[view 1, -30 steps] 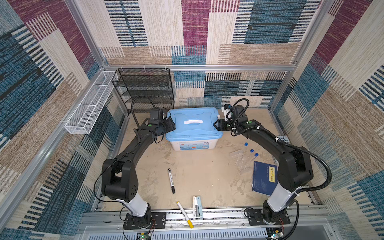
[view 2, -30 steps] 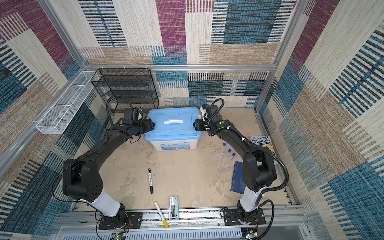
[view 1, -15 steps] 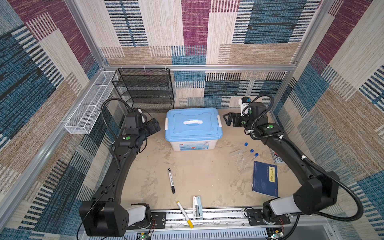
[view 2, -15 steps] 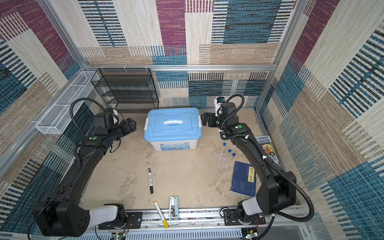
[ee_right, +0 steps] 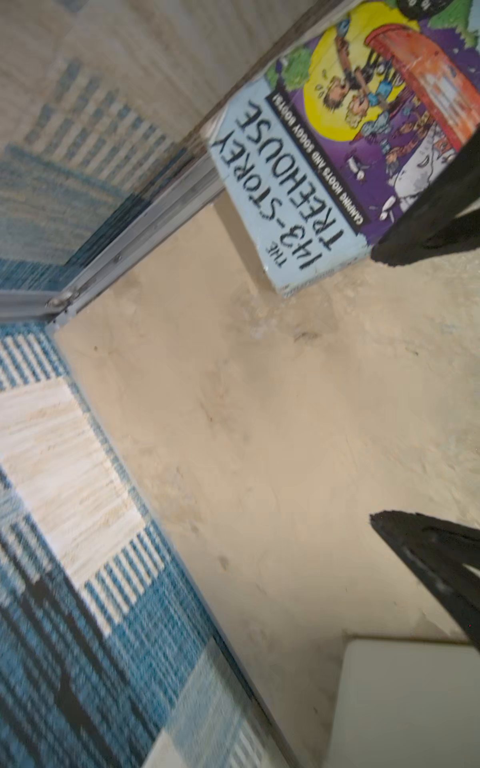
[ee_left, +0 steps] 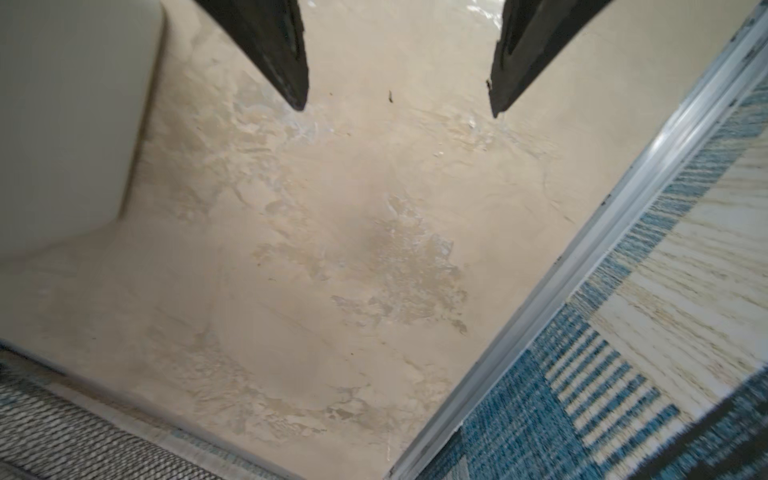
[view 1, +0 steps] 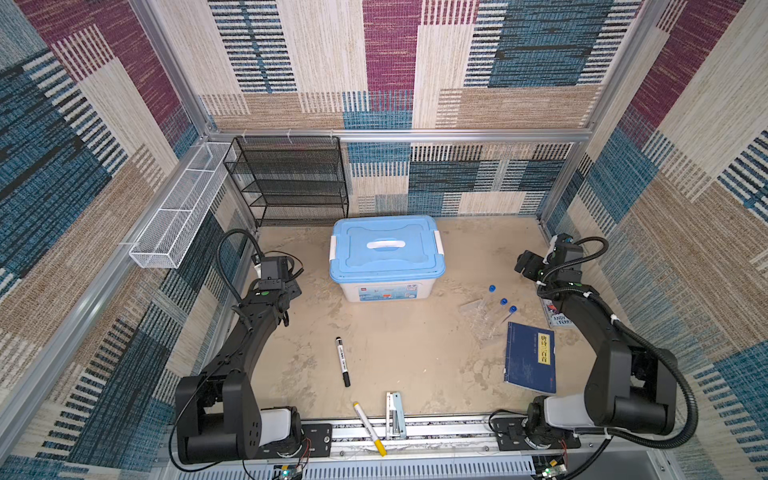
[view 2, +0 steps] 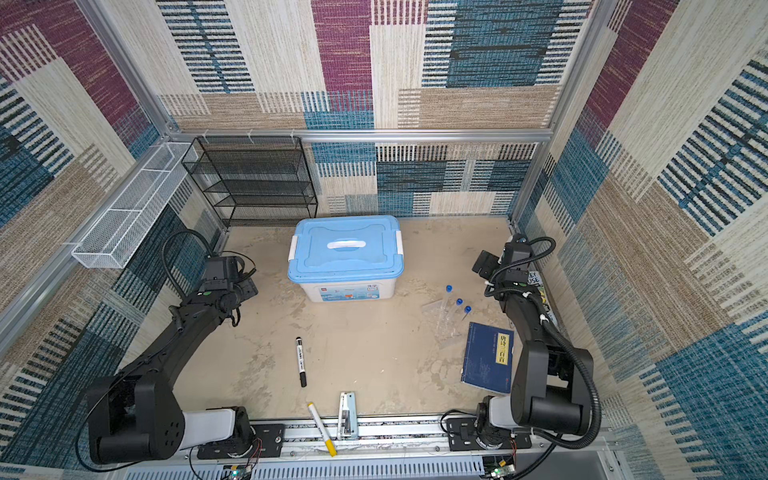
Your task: Organize the chemistry lab equipment
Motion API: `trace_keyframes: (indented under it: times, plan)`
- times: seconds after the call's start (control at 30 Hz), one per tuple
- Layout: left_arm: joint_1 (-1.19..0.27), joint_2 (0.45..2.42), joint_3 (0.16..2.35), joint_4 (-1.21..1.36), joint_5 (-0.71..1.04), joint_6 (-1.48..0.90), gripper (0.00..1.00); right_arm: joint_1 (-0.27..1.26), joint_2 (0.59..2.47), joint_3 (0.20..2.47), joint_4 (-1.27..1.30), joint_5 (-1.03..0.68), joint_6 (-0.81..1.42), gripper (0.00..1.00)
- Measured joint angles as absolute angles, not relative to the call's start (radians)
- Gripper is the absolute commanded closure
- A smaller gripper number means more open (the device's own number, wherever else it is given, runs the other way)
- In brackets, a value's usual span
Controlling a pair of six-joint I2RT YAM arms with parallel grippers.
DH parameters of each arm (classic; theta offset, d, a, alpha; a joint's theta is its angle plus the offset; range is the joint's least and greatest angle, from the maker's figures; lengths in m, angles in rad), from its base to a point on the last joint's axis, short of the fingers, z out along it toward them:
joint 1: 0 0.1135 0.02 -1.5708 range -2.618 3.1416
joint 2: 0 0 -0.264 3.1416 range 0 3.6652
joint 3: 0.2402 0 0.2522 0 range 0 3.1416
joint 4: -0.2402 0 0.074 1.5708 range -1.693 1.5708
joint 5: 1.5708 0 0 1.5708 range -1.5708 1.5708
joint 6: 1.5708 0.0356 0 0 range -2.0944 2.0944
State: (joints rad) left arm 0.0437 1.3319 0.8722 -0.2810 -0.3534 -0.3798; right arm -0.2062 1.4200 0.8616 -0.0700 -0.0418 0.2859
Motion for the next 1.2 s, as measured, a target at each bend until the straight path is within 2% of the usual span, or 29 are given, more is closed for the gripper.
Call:
trace_keyframes:
  times: [0.07, 0.17, 0.43, 0.67, 0.9, 1.2]
  plan:
    - [0.045, 1.358, 0.830, -0.218, -0.372, -0.333, 0.18, -0.210, 1.452, 0.815, -0.003, -0.044, 0.276, 0.00]
    - [0.046, 1.417, 0.771, -0.113, -0.382, -0.263, 0.13, -0.219, 1.504, 0.747, 0.099, -0.071, 0.251, 0.01]
    - [0.051, 1.516, 0.694, 0.117, -0.324, -0.152, 0.09, -0.223, 1.518, 0.545, 0.456, -0.079, 0.186, 0.01]
    - [0.080, 1.526, 0.620, 0.318, -0.178, -0.126, 0.02, -0.215, 1.525, 0.427, 0.719, -0.105, 0.182, 0.01]
    - [0.070, 1.523, 0.568, 0.450, -0.044, -0.075, 0.01, -0.120, 1.500, 0.374, 0.869, -0.101, 0.125, 0.01]
    - [0.051, 1.539, 0.439, 0.672, 0.020, -0.025, 0.01, -0.076, 1.480, 0.304, 0.996, -0.068, 0.062, 0.01]
